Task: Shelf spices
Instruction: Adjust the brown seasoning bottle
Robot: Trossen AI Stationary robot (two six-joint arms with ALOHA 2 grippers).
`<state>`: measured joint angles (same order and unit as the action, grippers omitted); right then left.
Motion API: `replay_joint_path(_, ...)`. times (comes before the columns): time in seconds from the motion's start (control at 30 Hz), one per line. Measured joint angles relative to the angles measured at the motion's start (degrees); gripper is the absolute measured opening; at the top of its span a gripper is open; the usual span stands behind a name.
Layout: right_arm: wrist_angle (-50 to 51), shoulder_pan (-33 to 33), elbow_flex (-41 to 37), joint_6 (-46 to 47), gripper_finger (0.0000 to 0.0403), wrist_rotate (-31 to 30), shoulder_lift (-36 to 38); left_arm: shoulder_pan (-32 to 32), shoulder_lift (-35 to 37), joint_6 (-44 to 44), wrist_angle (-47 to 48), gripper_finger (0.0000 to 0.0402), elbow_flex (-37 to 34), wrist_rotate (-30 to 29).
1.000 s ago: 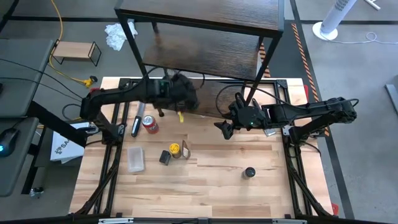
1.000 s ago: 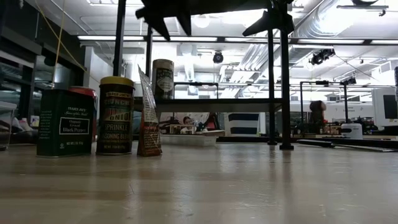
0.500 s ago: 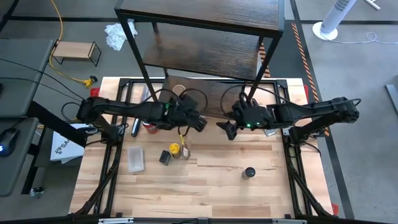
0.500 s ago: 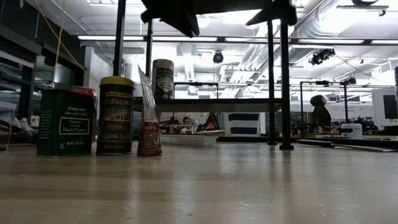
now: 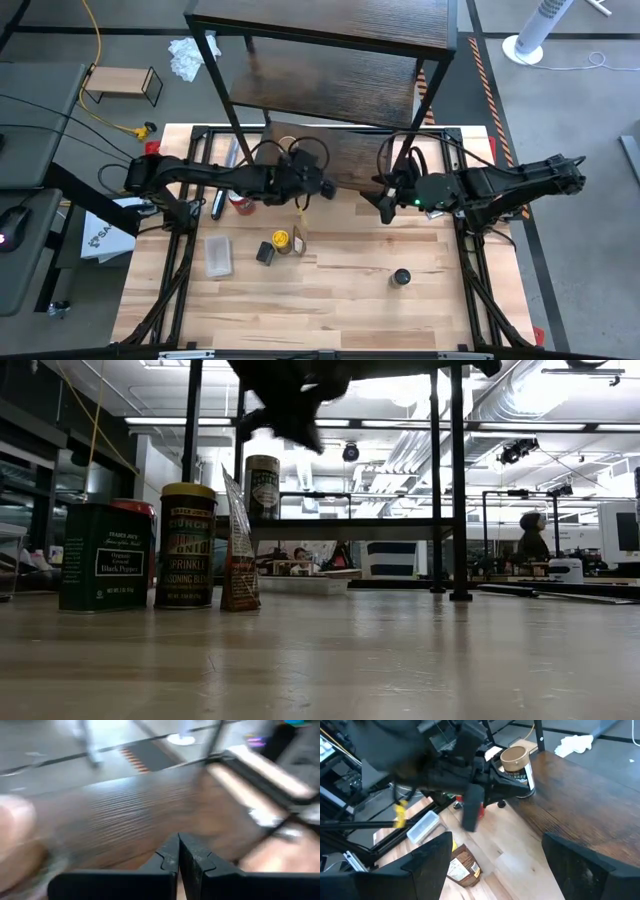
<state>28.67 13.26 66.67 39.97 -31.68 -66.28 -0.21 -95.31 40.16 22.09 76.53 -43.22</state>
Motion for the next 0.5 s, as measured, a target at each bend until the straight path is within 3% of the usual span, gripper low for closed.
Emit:
replay_joint_path(0.13, 0.04, 0.04, 0.00, 1.28, 0.0304, -0.22, -0.03, 0.00, -0.04, 6.03, 4.22, 0.0001, -2.48, -4.41)
replay_joint_path(0.5, -0.91, 0.04, 0.00, 2.61, 0.0304, -0.30, -0.04, 2.14, -0.16, 8.22, -10.71, 0.0000, -10.25, -3.56)
